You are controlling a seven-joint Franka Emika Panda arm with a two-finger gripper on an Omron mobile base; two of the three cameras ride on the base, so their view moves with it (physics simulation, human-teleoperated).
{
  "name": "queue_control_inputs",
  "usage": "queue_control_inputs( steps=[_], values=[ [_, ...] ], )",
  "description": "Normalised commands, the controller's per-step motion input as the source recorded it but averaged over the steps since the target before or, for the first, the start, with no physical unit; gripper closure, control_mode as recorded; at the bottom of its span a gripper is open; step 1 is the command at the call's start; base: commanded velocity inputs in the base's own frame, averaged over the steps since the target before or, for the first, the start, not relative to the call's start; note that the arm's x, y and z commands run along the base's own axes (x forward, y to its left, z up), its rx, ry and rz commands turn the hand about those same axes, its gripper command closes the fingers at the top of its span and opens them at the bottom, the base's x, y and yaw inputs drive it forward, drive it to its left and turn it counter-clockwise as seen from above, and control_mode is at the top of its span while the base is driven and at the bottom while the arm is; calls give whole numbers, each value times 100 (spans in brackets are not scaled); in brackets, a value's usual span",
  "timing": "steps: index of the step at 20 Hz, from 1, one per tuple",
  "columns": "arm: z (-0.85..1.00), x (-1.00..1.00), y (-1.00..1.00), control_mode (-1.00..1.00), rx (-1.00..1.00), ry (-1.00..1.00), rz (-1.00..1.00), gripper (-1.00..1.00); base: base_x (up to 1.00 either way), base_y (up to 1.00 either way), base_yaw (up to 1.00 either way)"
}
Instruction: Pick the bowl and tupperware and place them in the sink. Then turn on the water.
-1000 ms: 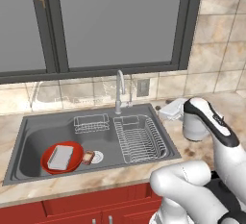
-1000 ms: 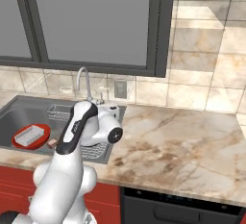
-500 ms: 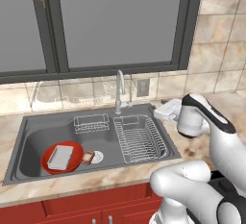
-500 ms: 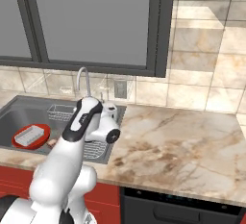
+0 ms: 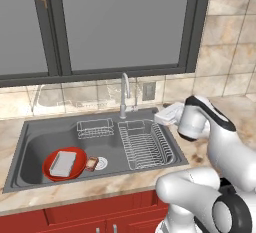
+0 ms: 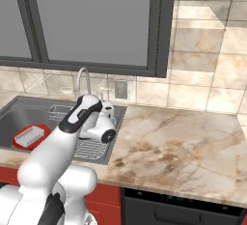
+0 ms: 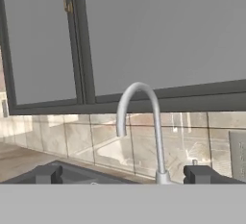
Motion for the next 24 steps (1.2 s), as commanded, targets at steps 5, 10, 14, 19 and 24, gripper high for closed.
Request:
queue_control_inputs(
  steps=[5, 10, 14, 19, 24],
  values=[
    [0, 16, 0, -100, 0, 0, 0, -100, 0, 0, 0],
    [0, 19, 0, -100, 0, 0, 0, -100, 0, 0, 0],
    [-5, 29, 0, -100, 0, 0, 0, -100, 0, 0, 0],
    [-25, 36, 0, -100, 0, 0, 0, -100, 0, 0, 0],
    [-32, 21, 0, -100, 0, 0, 0, -100, 0, 0, 0]
  ],
)
